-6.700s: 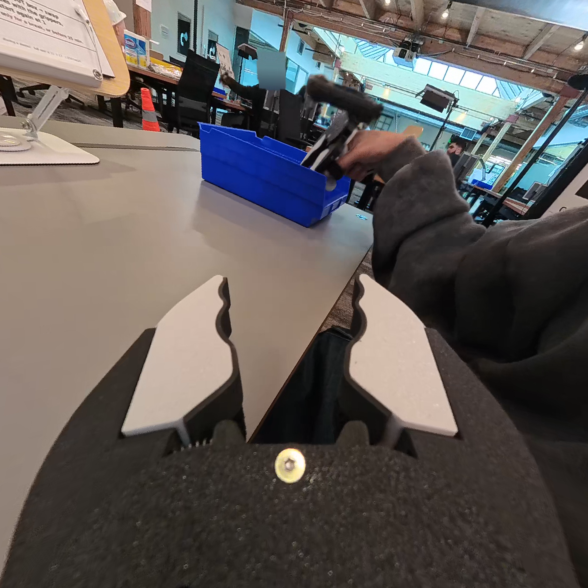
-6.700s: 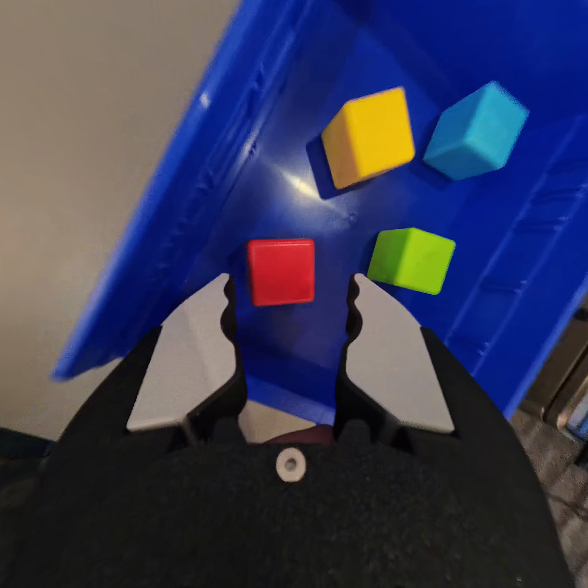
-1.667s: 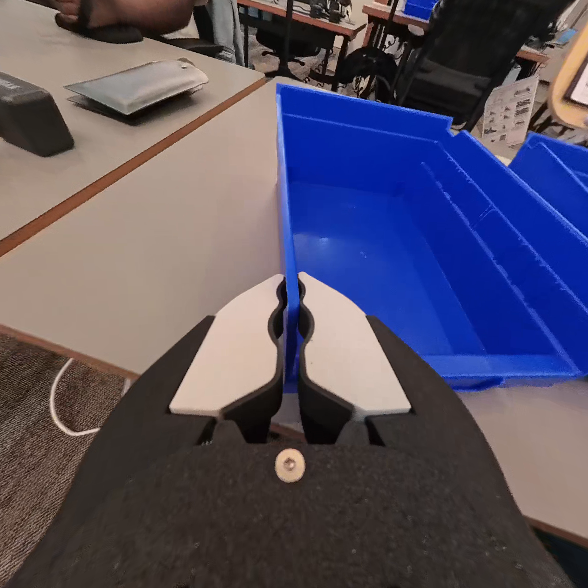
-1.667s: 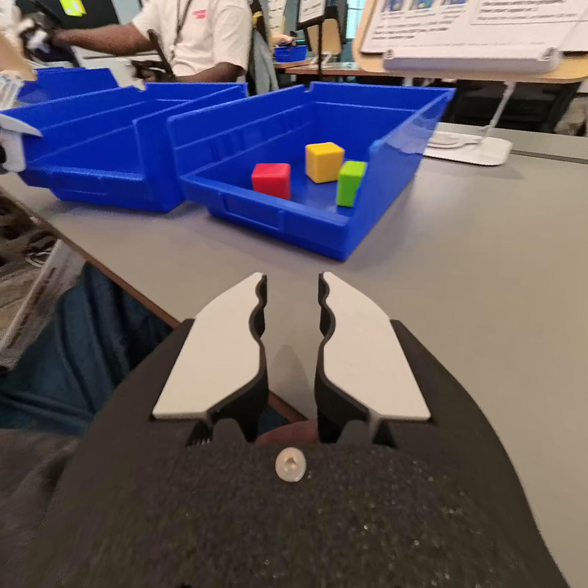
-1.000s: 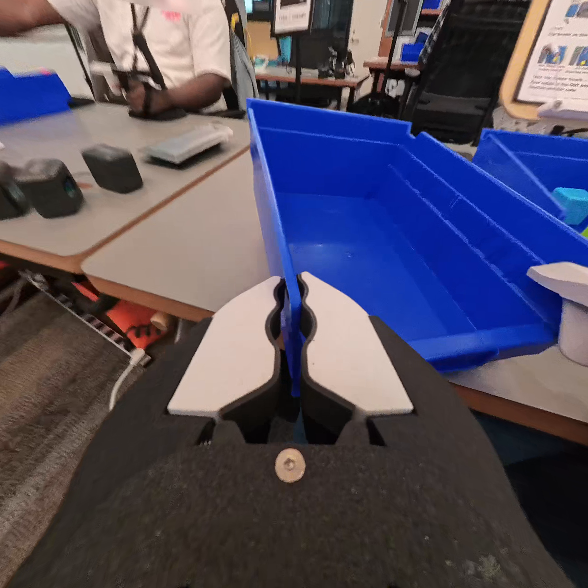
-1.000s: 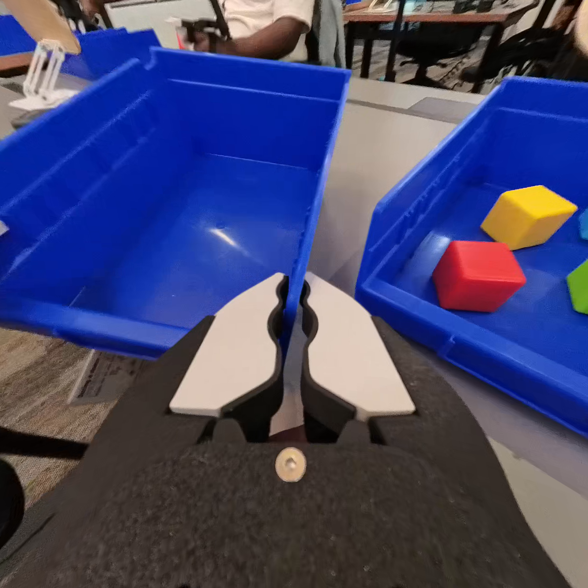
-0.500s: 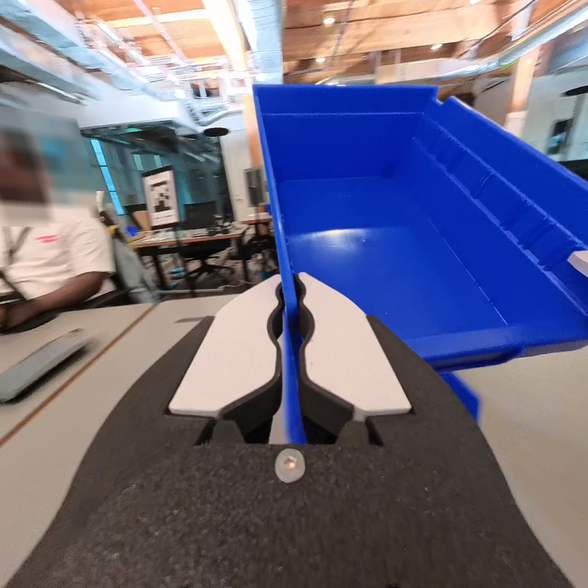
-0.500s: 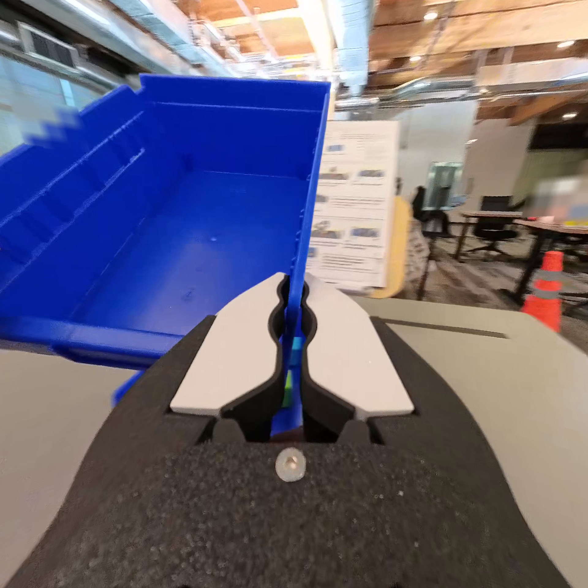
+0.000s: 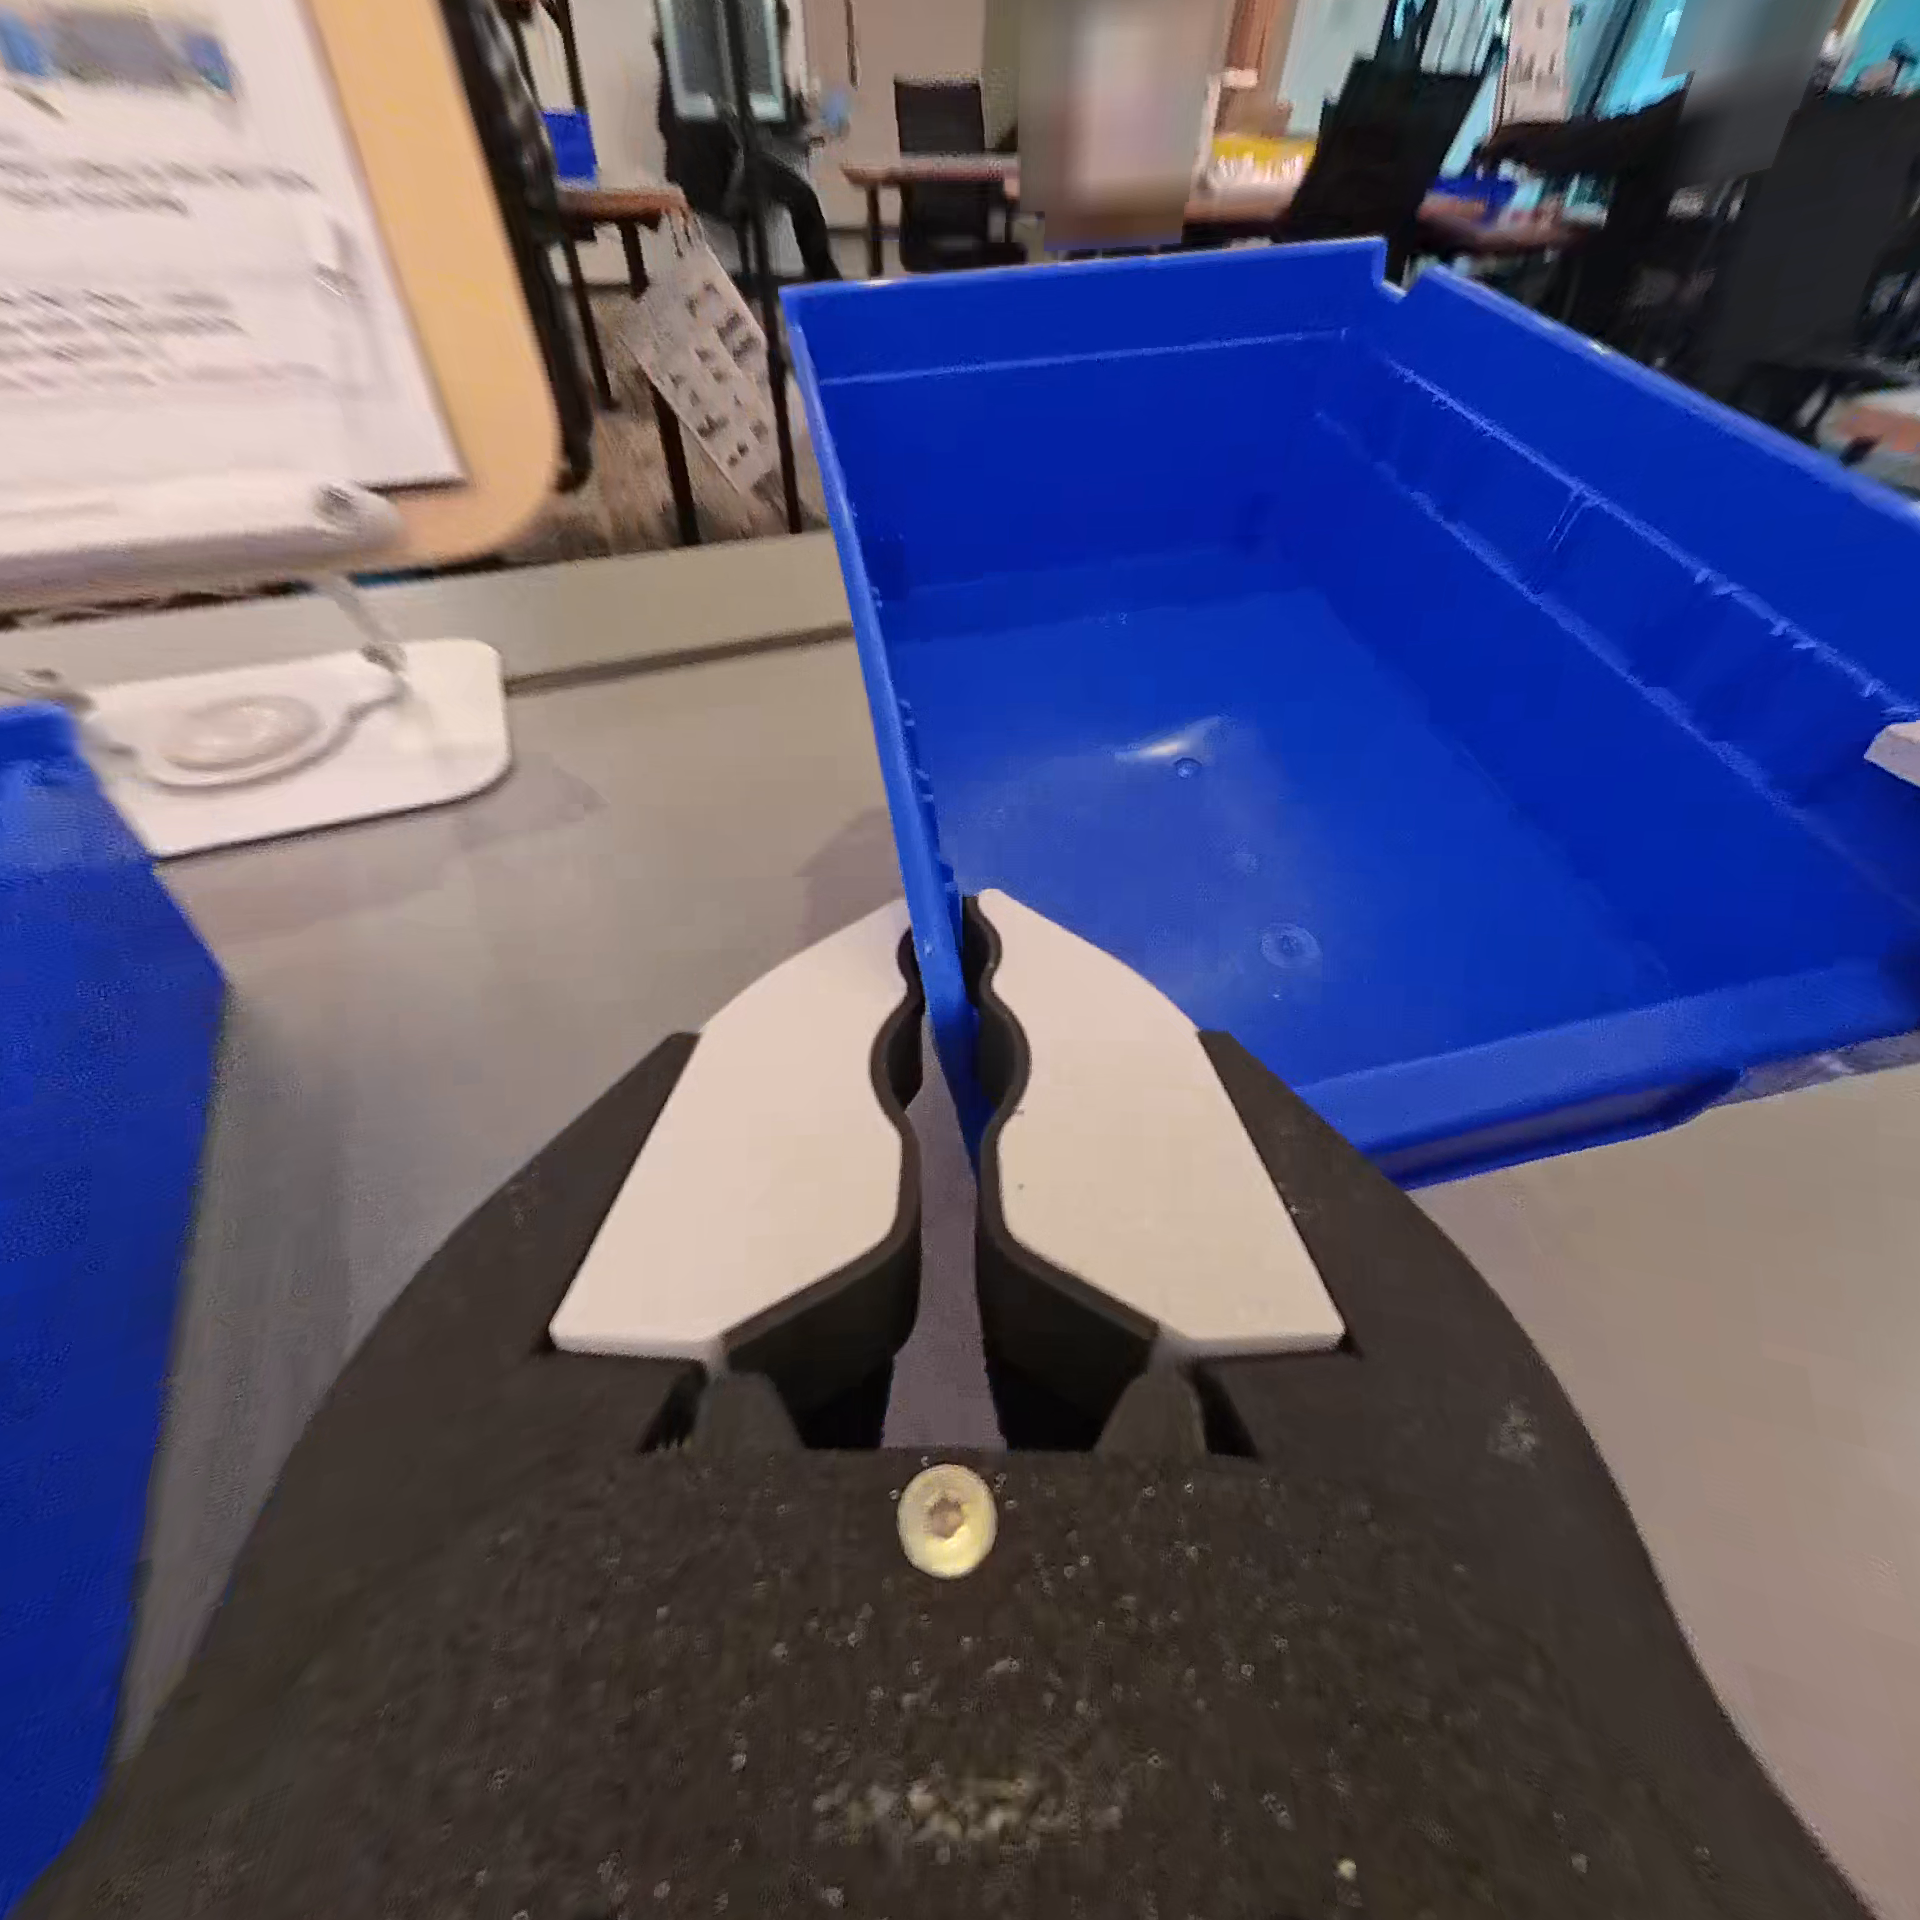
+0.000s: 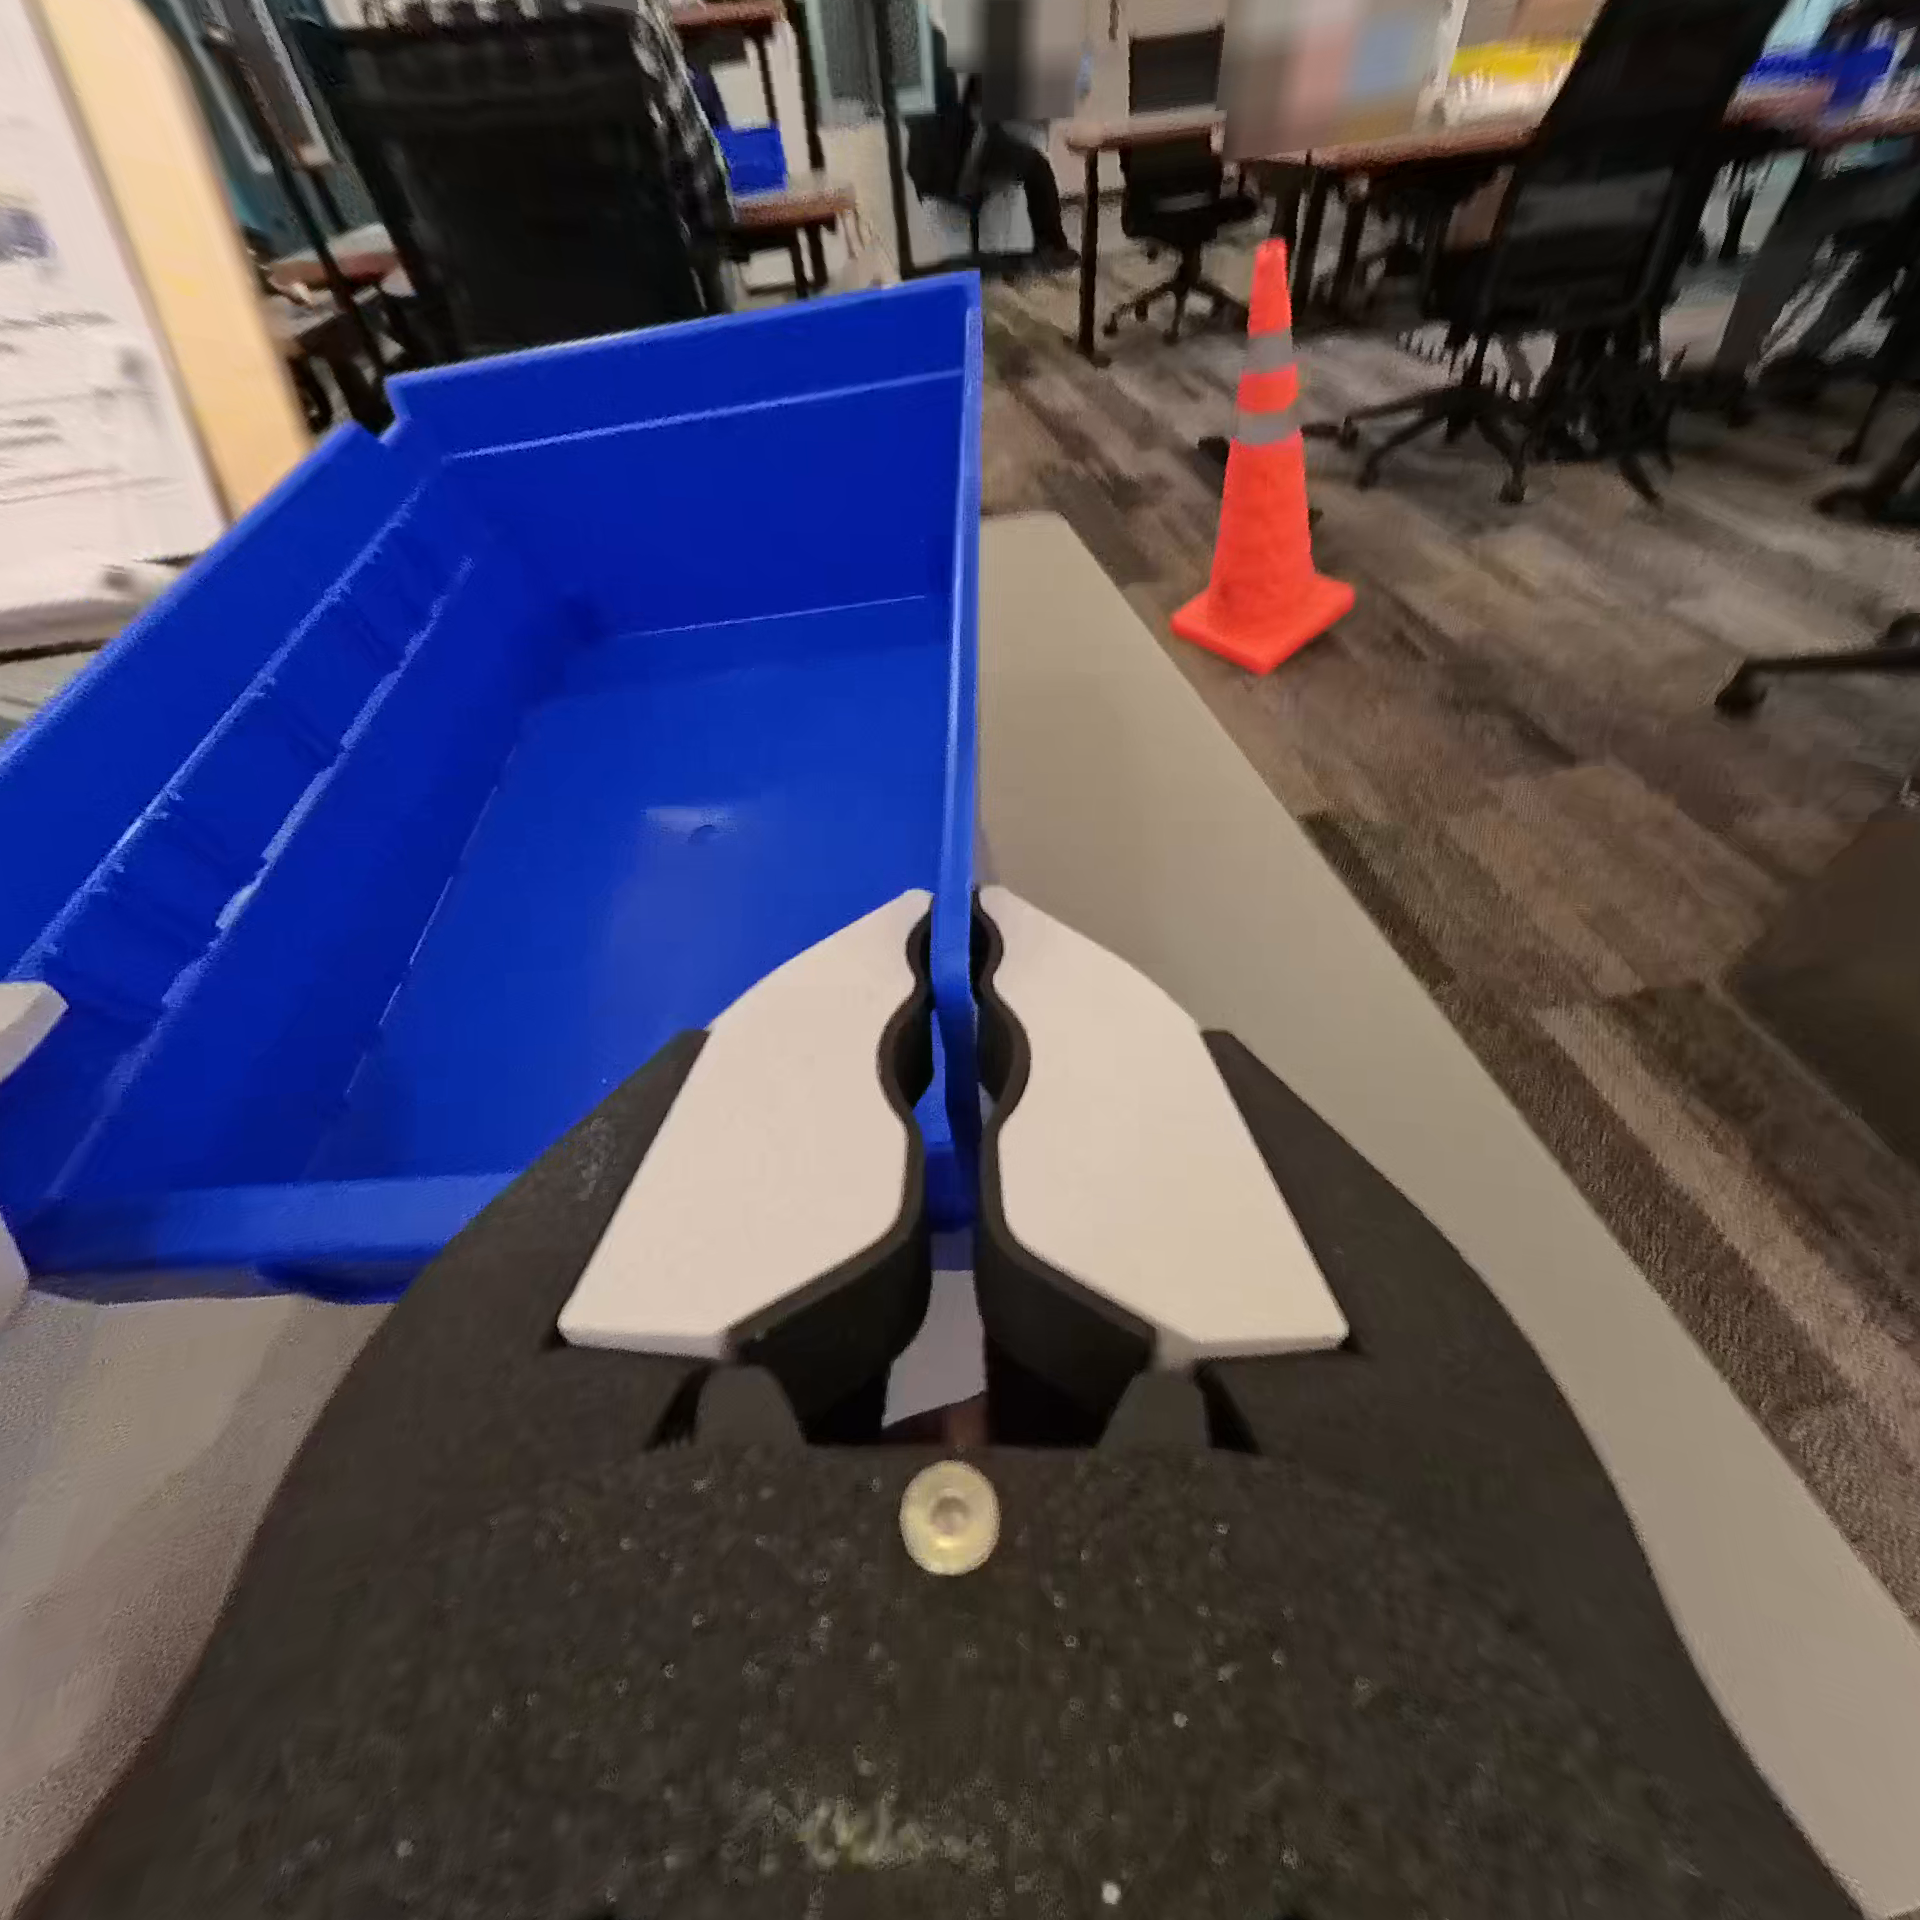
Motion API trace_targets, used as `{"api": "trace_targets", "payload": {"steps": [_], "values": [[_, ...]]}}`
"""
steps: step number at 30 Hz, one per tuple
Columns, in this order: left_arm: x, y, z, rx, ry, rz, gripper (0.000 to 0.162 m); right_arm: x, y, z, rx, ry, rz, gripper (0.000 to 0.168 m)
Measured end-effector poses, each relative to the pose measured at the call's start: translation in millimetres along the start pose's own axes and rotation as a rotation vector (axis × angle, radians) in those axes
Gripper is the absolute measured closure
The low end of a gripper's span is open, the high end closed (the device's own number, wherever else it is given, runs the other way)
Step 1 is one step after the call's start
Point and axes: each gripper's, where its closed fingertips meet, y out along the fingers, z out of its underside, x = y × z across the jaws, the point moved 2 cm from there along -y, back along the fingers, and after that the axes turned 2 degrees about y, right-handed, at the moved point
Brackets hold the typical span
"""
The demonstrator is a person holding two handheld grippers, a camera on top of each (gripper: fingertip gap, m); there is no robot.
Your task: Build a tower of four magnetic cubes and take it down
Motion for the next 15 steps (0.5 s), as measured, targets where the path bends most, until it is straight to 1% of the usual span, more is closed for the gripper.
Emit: {"api": "trace_targets", "payload": {"steps": [3, 5, 8, 10, 13, 15], "values": [[-24.4, 15.6, 18.5, 0.055, 0.029, 0.015, 0.158, -29.1, 12.7, 25.6, 0.053, 0.068, -0.008, 0.165], [-33.5, 19.1, 28.7, 0.070, 0.041, 0.027, 0.156, -38.7, 17.9, 35.1, 0.067, 0.095, -0.029, 0.165], [-40.4, 21.7, 46.8, 0.110, 0.046, 0.052, 0.153, -45.5, 23.4, 43.6, 0.100, 0.070, -0.044, 0.165], [-43.9, 21.0, 55.2, 0.109, 0.046, 0.078, 0.151, -48.6, 27.9, 49.6, 0.123, 0.040, -0.052, 0.165], [-48.9, 15.8, 57.0, 0.104, 0.137, 0.109, 0.145, -52.4, 34.2, 56.2, 0.131, 0.078, -0.107, 0.165], [-51.0, 4.9, 58.3, 0.117, 0.146, 0.172, 0.145, -53.9, 39.6, 59.3, 0.124, 0.089, -0.159, 0.165]]}}
